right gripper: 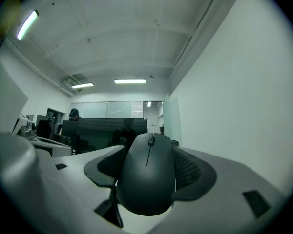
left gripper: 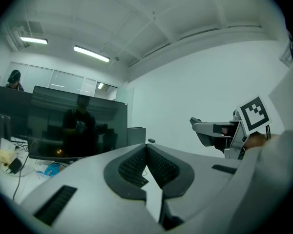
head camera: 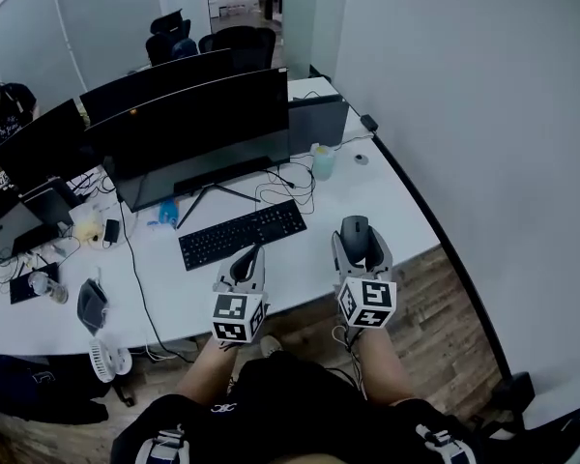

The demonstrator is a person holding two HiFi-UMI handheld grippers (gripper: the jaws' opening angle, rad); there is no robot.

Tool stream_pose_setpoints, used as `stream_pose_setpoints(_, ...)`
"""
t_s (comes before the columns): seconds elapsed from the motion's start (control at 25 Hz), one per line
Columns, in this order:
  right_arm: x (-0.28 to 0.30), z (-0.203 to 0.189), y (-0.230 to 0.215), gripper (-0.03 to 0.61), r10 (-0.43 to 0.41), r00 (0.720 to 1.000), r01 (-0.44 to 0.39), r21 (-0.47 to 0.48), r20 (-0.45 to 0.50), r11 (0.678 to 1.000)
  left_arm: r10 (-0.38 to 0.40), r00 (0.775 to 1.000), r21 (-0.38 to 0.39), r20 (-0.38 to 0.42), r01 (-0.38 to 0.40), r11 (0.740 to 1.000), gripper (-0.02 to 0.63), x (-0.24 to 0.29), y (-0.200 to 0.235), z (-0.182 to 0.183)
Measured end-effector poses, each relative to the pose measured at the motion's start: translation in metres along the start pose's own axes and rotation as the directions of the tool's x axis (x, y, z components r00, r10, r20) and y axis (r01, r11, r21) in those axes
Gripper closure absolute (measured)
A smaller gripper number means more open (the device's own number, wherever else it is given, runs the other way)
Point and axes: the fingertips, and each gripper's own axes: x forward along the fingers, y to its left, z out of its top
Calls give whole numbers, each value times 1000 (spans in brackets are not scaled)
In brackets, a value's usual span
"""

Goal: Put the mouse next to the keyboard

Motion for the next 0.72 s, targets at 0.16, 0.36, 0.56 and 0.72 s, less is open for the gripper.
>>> stream_pose_setpoints(0.16, 52, -5, 2, 264, -4, 1000, 4, 2, -25, 1000, 1, 1000, -14, -16, -1, 1000, 601, 39, 38, 3)
stream_pose_setpoints(0.36, 107, -6, 1, 264, -15, 999, 15, -1, -36, 1000, 0, 1000, -30, -13, 0, 1000, 601, 82, 79, 9)
stream_pose_setpoints(0.56, 150, -11, 4, 264, -20, 999, 19, -19, -49, 1000, 3, 1000, -50, -16, -4, 999, 601, 112, 113, 5)
stream_pose_setpoints(0.72, 175, -26, 4, 264, 4, 997, -7, -32, -78, 999, 33, 999, -56, -27, -34, 998, 601, 133, 132, -7)
